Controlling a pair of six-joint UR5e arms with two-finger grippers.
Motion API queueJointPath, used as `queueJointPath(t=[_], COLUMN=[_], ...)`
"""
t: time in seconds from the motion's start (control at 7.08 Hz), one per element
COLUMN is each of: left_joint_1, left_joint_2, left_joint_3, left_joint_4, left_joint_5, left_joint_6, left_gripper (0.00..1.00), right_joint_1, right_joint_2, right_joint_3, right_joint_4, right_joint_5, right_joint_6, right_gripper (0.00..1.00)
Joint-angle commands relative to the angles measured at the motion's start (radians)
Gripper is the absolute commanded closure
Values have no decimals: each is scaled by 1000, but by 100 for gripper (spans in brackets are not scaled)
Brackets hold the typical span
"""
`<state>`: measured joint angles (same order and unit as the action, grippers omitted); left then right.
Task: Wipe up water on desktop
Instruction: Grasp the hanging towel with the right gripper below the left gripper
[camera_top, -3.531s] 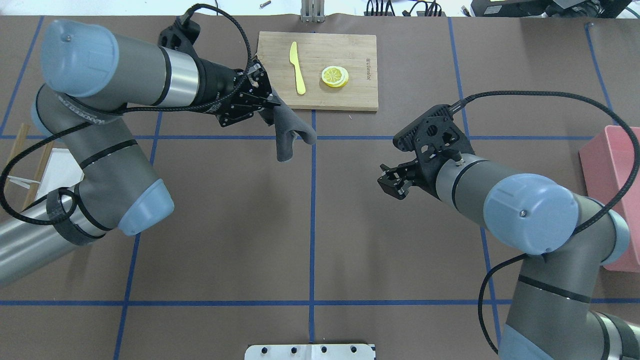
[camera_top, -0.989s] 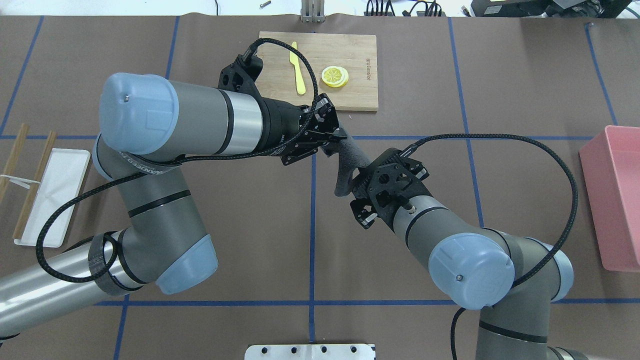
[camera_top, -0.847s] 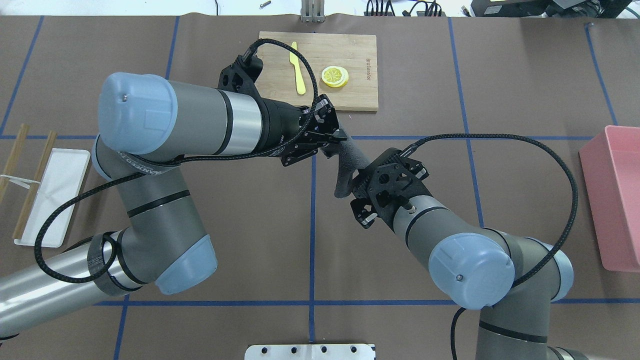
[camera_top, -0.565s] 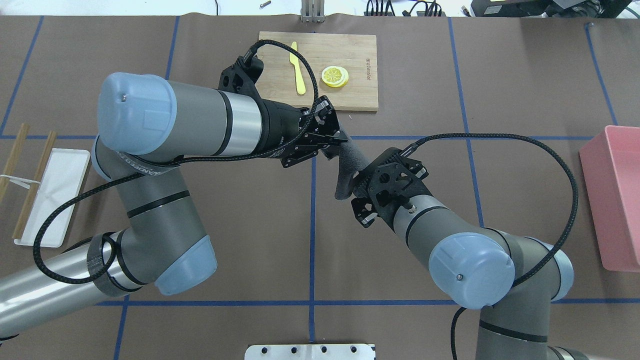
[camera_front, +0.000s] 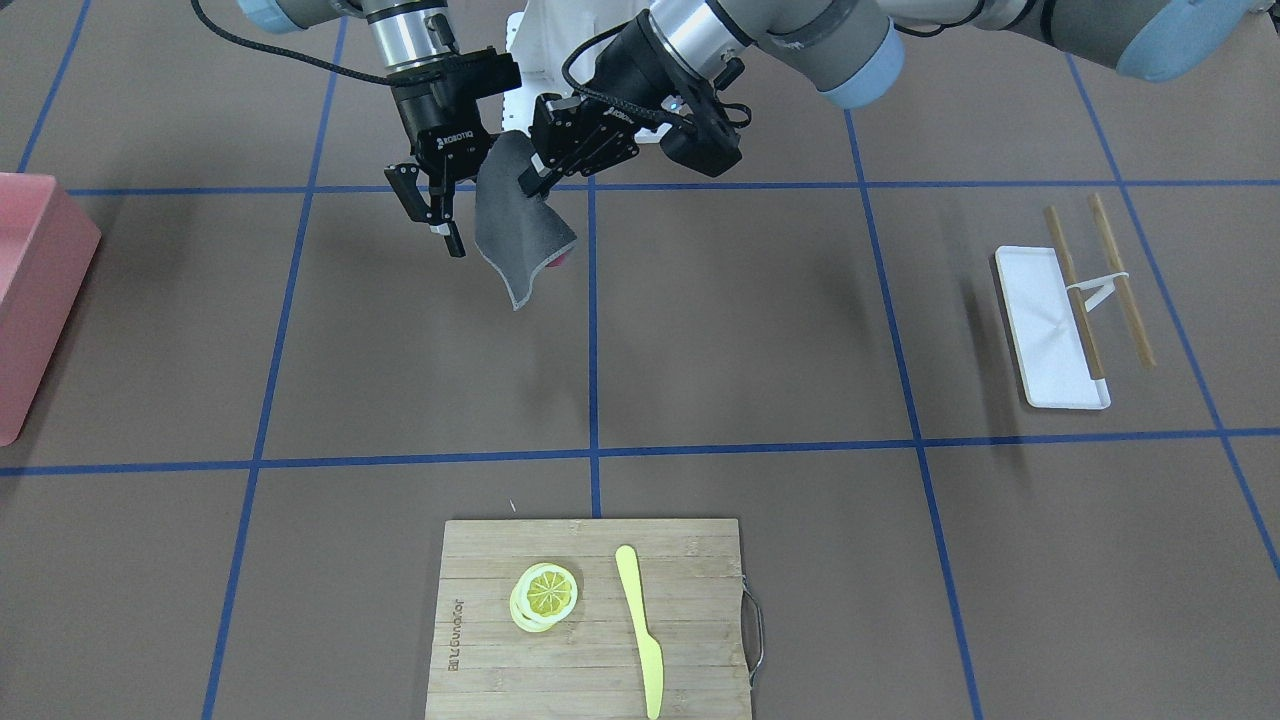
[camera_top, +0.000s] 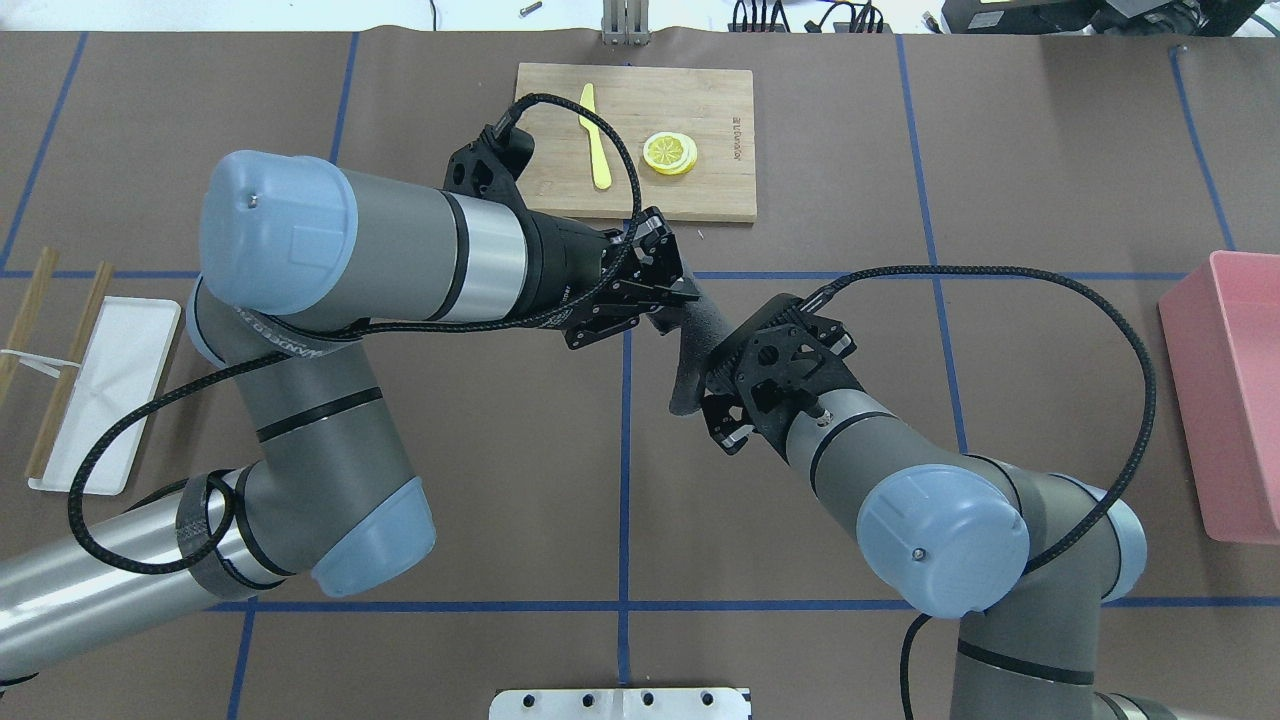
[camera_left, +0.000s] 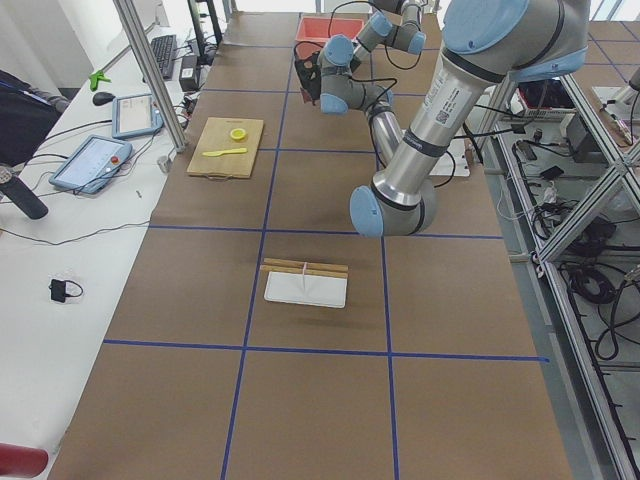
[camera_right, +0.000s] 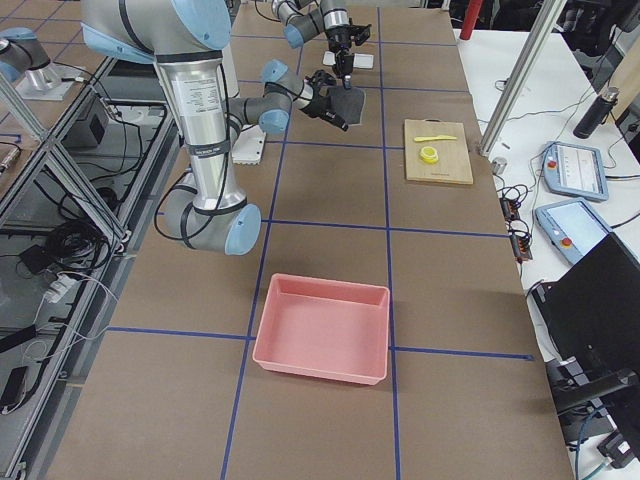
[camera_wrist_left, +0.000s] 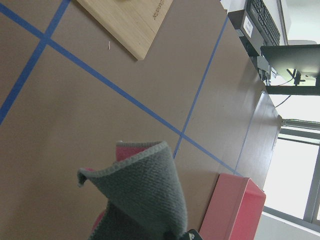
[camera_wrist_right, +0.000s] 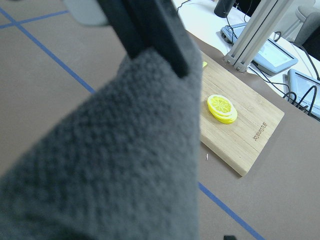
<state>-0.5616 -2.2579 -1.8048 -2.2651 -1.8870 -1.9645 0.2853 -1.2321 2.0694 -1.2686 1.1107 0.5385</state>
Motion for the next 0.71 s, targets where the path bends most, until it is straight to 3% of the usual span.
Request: queueJointPath(t=[0.0, 0.42, 0.56], left_joint_1=[6, 6, 6], left_joint_2=[0, -2, 0], left_joint_3=[-5, -7, -5], left_joint_4=[-1, -1, -1], left_joint_5=[2, 2, 2], left_joint_6=[-1, -1, -1], left_gripper=[100, 100, 100], right_joint_1=[0, 2, 5], right_joint_2=[3, 11, 10], right_joint_3=[0, 2, 2], right_joint_4=[2, 2, 2], right_joint_5=[0, 0, 0], right_joint_6=[5, 34, 34], right_gripper=[42, 97, 100])
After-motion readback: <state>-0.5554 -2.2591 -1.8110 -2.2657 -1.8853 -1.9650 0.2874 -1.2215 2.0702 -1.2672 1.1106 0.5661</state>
